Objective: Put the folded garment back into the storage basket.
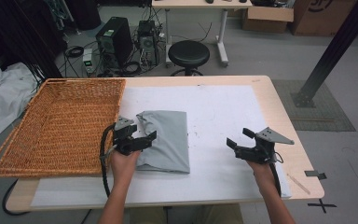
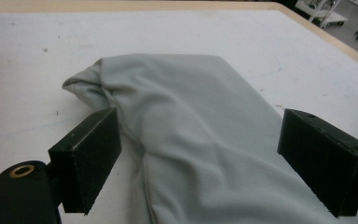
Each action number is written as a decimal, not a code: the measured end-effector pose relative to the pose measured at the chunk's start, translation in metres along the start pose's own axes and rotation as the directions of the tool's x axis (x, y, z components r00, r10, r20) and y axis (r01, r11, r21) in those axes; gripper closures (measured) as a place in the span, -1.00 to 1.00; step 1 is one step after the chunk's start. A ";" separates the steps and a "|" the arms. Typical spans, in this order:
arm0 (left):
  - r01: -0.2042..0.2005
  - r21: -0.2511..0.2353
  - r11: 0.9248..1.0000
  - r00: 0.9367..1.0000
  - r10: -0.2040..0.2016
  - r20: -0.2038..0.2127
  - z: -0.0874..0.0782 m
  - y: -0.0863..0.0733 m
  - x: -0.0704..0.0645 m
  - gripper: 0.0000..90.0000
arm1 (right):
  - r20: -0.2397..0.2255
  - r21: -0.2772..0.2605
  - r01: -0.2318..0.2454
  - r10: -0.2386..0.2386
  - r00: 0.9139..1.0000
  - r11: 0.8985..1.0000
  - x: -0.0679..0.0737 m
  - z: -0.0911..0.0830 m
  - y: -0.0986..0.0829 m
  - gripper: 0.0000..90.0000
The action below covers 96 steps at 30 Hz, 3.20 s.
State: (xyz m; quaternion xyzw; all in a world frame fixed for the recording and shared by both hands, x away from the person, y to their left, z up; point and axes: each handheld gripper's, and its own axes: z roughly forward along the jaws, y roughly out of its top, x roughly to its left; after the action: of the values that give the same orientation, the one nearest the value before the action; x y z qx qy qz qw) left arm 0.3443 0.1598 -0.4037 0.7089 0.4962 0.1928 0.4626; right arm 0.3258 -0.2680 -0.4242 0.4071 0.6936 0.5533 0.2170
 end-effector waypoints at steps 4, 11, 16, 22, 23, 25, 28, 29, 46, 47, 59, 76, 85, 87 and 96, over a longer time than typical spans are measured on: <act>-0.009 0.006 1.000 1.000 0.009 0.015 0.009 0.000 0.003 -0.69 | -0.005 -0.005 0.003 -0.003 1.000 1.000 0.000 -0.001 0.000 -0.69; 0.053 0.123 0.991 0.999 -0.054 0.001 0.030 -0.003 0.015 -0.69 | -0.011 -0.007 0.010 -0.011 1.000 1.000 0.002 -0.003 -0.002 -0.68; 0.042 0.177 0.983 0.999 -0.046 0.016 0.040 -0.006 0.016 -0.65 | -0.011 -0.005 0.014 -0.014 1.000 1.000 0.003 -0.007 -0.003 -0.68; 0.012 0.201 0.980 0.999 -0.019 0.037 0.047 -0.007 0.015 -0.64 | -0.019 -0.001 0.015 -0.015 1.000 1.000 0.002 -0.008 -0.005 -0.68; 0.003 0.218 0.976 0.999 -0.012 0.041 0.050 -0.007 0.016 -0.65 | -0.021 0.000 0.014 -0.014 1.000 1.000 0.002 -0.007 -0.005 -0.68; -0.002 0.233 0.973 0.999 -0.010 0.049 0.052 -0.005 0.017 -0.65 | -0.022 0.002 0.015 -0.015 1.000 1.000 0.002 -0.007 -0.005 -0.68; -0.018 0.243 0.970 0.998 0.004 0.058 0.057 -0.002 0.018 -0.65 | -0.024 0.003 0.014 -0.014 1.000 1.000 0.002 -0.007 -0.006 -0.68; -0.015 0.243 0.970 0.998 -0.001 0.063 0.058 -0.002 0.018 -0.65 | -0.024 0.005 0.010 -0.010 1.000 1.000 0.002 -0.007 -0.007 -0.68; -0.080 0.263 0.961 0.994 0.055 0.099 0.064 -0.006 0.008 -0.22 | -0.031 0.013 0.008 -0.007 0.999 1.000 0.004 -0.004 -0.010 -0.68; -0.063 0.263 0.963 0.995 0.040 0.093 0.063 -0.006 0.009 -0.14 | -0.033 0.012 0.011 -0.010 0.999 1.000 0.004 -0.003 -0.010 -0.68; 0.018 0.283 0.959 0.990 -0.057 0.130 0.063 -0.006 0.015 0.59 | -0.036 0.016 0.005 -0.005 0.999 1.000 0.006 -0.002 -0.010 -0.67; -0.002 0.204 0.979 0.977 -0.042 0.210 0.048 0.009 0.013 0.65 | -0.029 -0.010 -0.009 0.008 1.000 1.000 0.002 -0.013 -0.009 -0.67; -0.003 0.168 0.986 0.950 -0.049 0.307 0.041 0.024 0.015 0.66 | -0.030 -0.015 -0.017 0.017 0.999 1.000 0.002 -0.015 -0.012 -0.67; -0.010 0.158 0.987 0.949 -0.040 0.311 0.038 0.028 0.014 0.65 | -0.028 -0.014 -0.020 0.019 0.999 1.000 0.001 -0.017 -0.012 -0.67; -0.045 0.129 0.991 0.939 -0.003 0.343 0.024 0.046 0.014 0.65 | -0.029 -0.009 -0.022 0.022 0.999 1.000 0.000 -0.017 -0.014 -0.67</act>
State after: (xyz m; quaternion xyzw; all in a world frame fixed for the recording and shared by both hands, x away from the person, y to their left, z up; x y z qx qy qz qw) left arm 0.3919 0.1570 -0.3790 0.7666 0.4127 0.0376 0.4906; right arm 0.3077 -0.2787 -0.4325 0.4057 0.6895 0.5648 0.2028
